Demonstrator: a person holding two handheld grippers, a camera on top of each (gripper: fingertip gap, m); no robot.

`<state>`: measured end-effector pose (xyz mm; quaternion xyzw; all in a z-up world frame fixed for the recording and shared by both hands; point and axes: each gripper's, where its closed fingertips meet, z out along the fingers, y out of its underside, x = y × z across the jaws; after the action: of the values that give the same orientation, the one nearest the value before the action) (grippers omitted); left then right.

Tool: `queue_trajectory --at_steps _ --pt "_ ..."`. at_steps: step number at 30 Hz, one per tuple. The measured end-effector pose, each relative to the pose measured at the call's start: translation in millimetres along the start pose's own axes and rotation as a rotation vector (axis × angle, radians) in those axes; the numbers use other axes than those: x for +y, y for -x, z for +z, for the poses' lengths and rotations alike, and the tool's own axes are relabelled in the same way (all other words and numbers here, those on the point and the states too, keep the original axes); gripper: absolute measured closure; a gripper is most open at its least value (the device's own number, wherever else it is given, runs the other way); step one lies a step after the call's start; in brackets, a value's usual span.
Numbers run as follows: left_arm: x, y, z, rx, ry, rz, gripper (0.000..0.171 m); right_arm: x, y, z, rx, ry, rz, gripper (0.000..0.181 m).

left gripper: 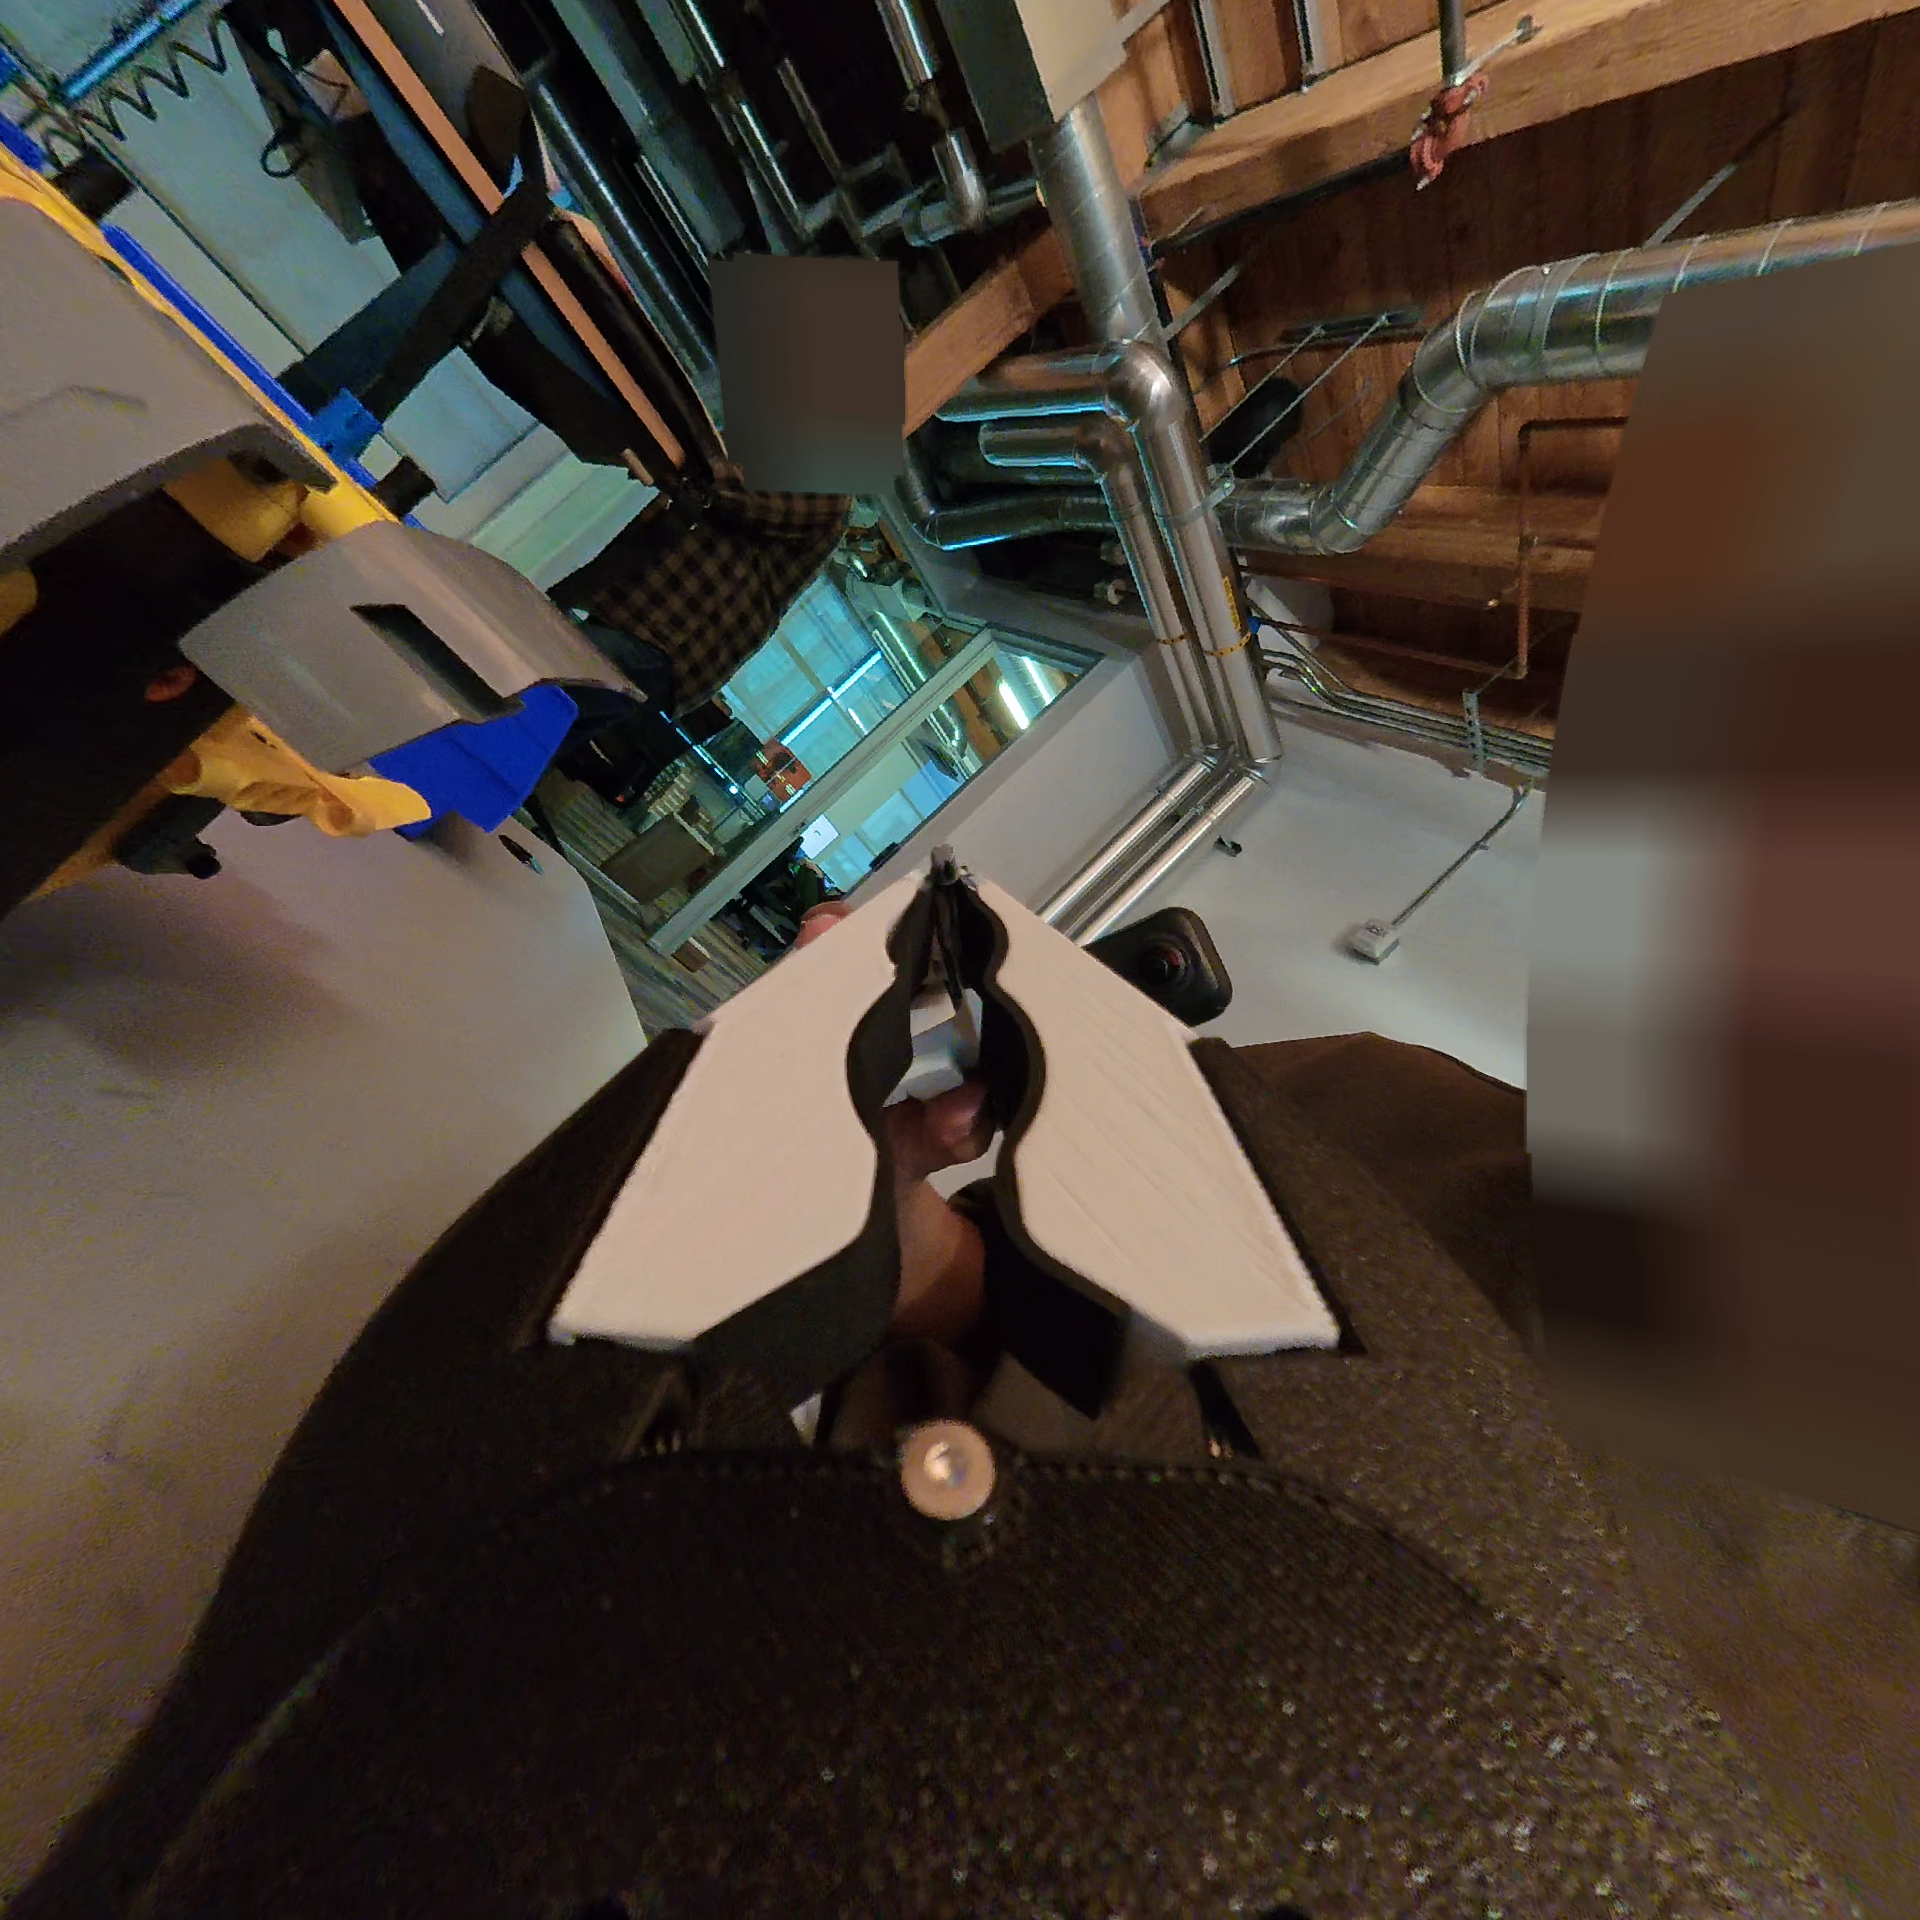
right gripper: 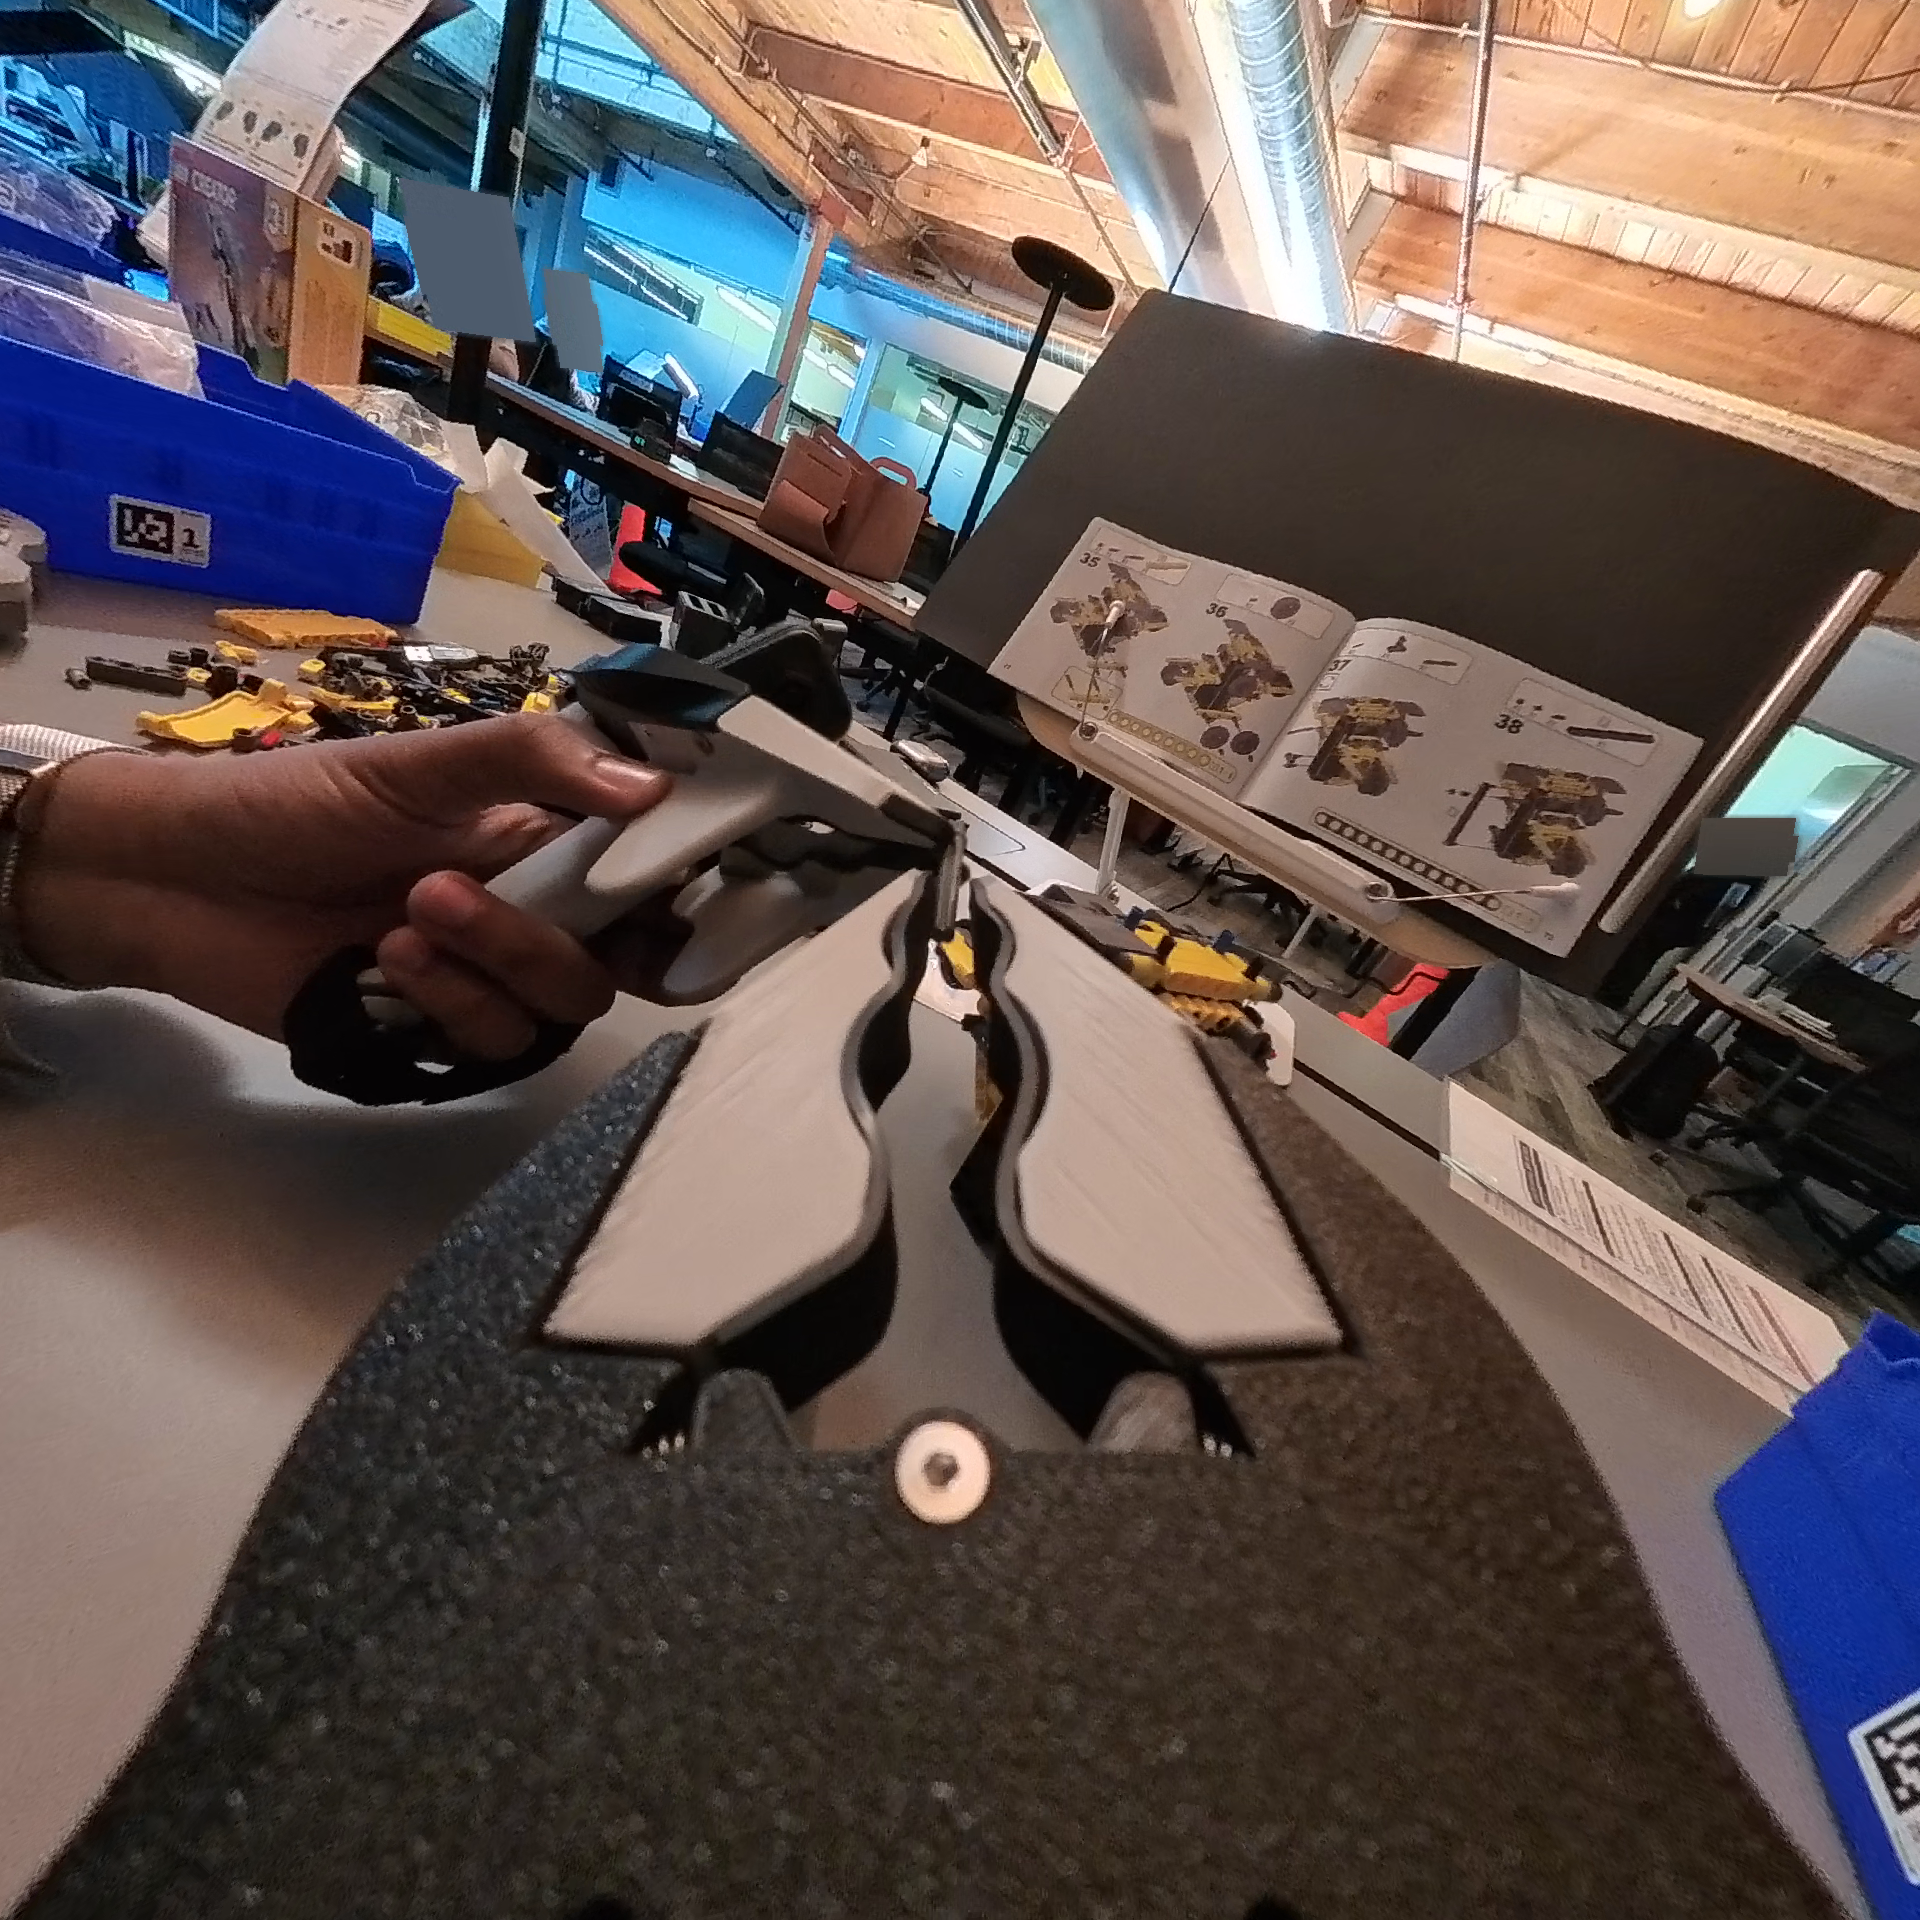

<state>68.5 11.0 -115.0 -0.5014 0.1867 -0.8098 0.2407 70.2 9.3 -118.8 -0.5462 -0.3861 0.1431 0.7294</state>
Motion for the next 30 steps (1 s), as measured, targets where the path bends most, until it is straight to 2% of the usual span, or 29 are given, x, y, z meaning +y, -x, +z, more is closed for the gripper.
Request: queue_trajectory --at_steps 10,22,30 --pt "-3.3 0.4 -2.5 0.005 -0.02 -0.014 0.171 2.7 3.1 0.7 -0.001 0.01 -0.03 0.171" --pt "1.8 1.5 0.8 0.01 0.0 -0.03 0.171 3.2 -0.1 -0.9 0.028 0.012 -0.054 0.178" --pt "2.0 2.9 0.5 0.007 0.003 -0.038 0.171 4.1 1.5 -1.1 0.051 0.029 -0.147 0.178"
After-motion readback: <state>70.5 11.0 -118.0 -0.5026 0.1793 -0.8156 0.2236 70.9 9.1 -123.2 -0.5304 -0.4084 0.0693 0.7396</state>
